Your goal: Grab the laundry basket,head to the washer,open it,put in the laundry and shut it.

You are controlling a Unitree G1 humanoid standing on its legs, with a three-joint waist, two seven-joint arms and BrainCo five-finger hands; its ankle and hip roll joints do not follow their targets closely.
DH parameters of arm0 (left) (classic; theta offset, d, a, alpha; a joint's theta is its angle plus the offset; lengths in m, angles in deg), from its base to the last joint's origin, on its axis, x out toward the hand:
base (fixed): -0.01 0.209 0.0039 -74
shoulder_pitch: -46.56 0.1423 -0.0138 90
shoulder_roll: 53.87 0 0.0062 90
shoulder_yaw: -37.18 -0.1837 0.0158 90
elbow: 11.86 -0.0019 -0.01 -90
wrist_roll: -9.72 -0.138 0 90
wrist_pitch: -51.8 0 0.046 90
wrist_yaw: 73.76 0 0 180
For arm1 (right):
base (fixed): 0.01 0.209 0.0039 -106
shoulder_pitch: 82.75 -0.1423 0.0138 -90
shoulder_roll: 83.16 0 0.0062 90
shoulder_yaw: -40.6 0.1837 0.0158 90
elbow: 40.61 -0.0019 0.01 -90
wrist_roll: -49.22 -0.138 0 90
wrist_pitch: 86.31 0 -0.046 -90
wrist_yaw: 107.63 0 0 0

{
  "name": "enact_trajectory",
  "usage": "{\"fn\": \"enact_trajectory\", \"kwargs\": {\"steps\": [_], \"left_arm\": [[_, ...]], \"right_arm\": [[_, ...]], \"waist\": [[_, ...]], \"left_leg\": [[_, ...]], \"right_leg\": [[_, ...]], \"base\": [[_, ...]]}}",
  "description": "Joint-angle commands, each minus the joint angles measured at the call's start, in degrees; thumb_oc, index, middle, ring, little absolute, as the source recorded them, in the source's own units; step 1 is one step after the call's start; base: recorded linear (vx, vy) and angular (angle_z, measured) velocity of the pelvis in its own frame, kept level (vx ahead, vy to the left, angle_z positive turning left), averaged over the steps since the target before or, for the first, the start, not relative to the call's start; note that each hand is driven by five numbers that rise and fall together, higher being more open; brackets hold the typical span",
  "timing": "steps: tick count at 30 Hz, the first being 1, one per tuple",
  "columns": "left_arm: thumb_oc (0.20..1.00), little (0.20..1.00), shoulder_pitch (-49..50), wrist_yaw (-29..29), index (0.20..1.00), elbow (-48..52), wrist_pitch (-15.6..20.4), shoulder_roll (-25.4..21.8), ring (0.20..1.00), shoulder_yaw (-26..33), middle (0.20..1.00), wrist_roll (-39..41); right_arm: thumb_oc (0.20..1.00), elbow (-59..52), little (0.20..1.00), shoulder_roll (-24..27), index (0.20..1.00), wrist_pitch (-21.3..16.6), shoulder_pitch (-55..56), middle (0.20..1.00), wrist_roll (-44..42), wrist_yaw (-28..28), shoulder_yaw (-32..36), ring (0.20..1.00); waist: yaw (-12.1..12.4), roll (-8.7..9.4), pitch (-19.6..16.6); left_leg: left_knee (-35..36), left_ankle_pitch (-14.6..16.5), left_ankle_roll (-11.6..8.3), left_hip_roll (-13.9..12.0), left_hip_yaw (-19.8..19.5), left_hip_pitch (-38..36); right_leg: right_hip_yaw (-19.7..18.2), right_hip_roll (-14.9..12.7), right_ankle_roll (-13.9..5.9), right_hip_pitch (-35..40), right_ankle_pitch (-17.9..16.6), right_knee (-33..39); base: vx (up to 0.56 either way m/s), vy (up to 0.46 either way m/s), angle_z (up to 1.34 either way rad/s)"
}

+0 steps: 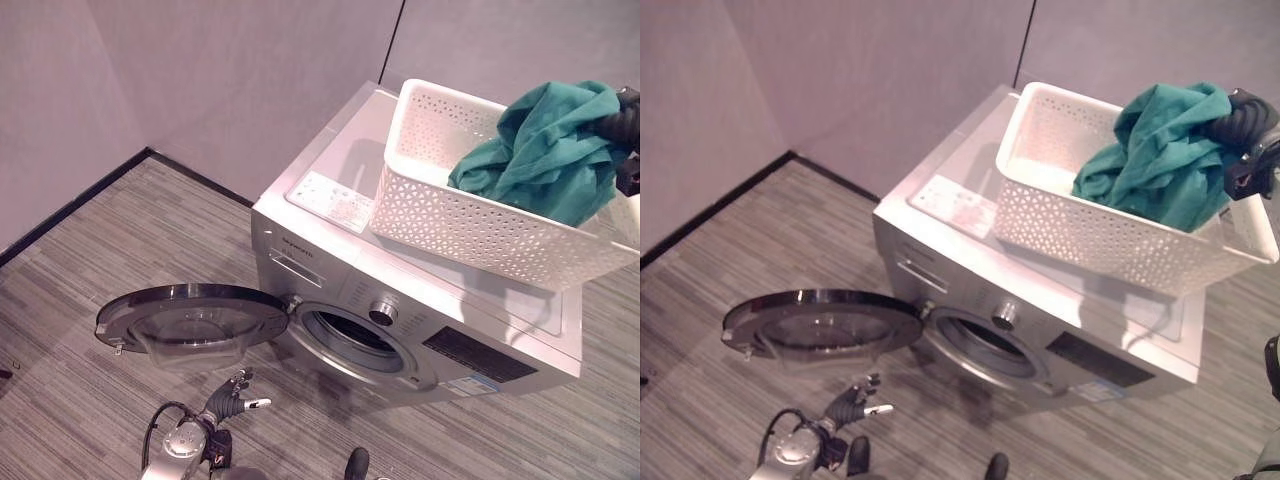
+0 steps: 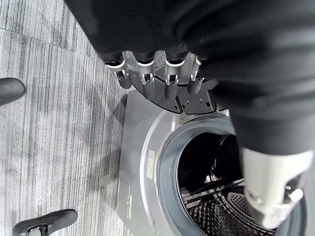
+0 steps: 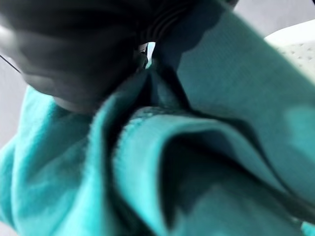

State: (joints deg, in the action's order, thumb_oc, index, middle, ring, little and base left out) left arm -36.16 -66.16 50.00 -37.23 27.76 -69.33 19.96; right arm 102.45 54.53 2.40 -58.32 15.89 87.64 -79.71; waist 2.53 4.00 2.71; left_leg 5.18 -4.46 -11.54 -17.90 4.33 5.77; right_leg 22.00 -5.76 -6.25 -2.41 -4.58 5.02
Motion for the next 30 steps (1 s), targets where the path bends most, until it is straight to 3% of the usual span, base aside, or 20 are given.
{"fn": "enact_trajectory", "kwargs": {"steps": [1,14,16,22,25,30], "left_arm": [[1.0,1.0,-3.3,-1.6,1.0,-0.5,3.5,-1.4,1.0,-1.1,1.0,-0.4],[1.0,1.0,-4.9,-4.2,1.0,-0.1,4.4,-2.5,1.0,-1.8,1.0,-0.5],[1.0,1.0,-5.5,-4.8,1.0,-0.1,4.6,-3.4,1.0,-2.3,1.0,-1.3],[1.0,1.0,-7.1,-5.8,1.0,-0.1,4.9,-4.1,1.0,-2.4,1.0,-2.3],[1.0,1.0,-7.9,-6.9,1.0,-0.7,5.1,-5.1,1.0,-1.8,1.0,-3.5],[1.0,1.0,-8.2,-7.7,1.0,-1.3,5.0,-4.7,1.0,-1.6,1.0,-3.8]], "right_arm": [[0.2,-0.1,0.2,1.0,0.2,-8.7,-7.0,0.2,-5.6,-9.5,6.9,0.2],[0.2,-5.9,0.2,-0.8,0.2,-13.1,-15.3,0.2,-1.1,-23.0,9.2,0.2],[0.2,-6.1,0.2,1.1,0.2,-14.1,-19.6,0.2,0.7,-26.9,8.5,0.2],[0.2,-4.2,0.2,6.0,0.2,-13.8,-30.7,0.2,3.7,-31.4,1.0,0.2],[0.2,-6.7,0.2,12.4,0.2,-13.9,-38.7,0.2,8.9,-37.3,-4.7,0.2],[0.2,-9.8,0.2,15.5,0.2,-14.0,-41.9,0.2,11.0,-39.9,-7.5,0.2]], "waist": [[2.4,2.75,-0.9],[2.8,3.03,-2.9],[3.0,3.73,-3.6],[3.0,5.31,-4.0],[2.0,6.94,-4.9],[1.1,6.93,-5.0]], "left_leg": [[-3.9,3.2,1.98,-1.8,4.4,-6.9],[-3.3,4.7,2.63,-0.3,4.7,-8.7],[-3.7,5.9,2.82,0.1,4.5,-9.1],[-4.2,6.7,3.46,1.3,3.9,-8.9],[-4.5,8.0,4.06,2.0,3.7,-9.0],[-4.7,8.5,4.43,2.7,3.7,-8.8]], "right_leg": [[-1.7,-2.5,-4.73,0.9,1.0,0.0],[-2.0,-4.0,-5.48,2.1,0.4,0.0],[-2.0,-4.2,-5.76,2.7,0.4,0.0],[-1.7,-5.3,-6.23,3.0,-0.3,0.0],[-1.5,-5.8,-6.58,3.3,-0.7,0.0],[-1.8,-6.1,-6.74,3.0,-1.0,0.0]], "base": [[0.01,0.036,-0.12],[-0.01,0.022,-0.03],[0.01,0.057,0.02],[0.0,0.036,0.05],[0.0,0.021,0.02],[-0.01,0.028,-0.01]]}}
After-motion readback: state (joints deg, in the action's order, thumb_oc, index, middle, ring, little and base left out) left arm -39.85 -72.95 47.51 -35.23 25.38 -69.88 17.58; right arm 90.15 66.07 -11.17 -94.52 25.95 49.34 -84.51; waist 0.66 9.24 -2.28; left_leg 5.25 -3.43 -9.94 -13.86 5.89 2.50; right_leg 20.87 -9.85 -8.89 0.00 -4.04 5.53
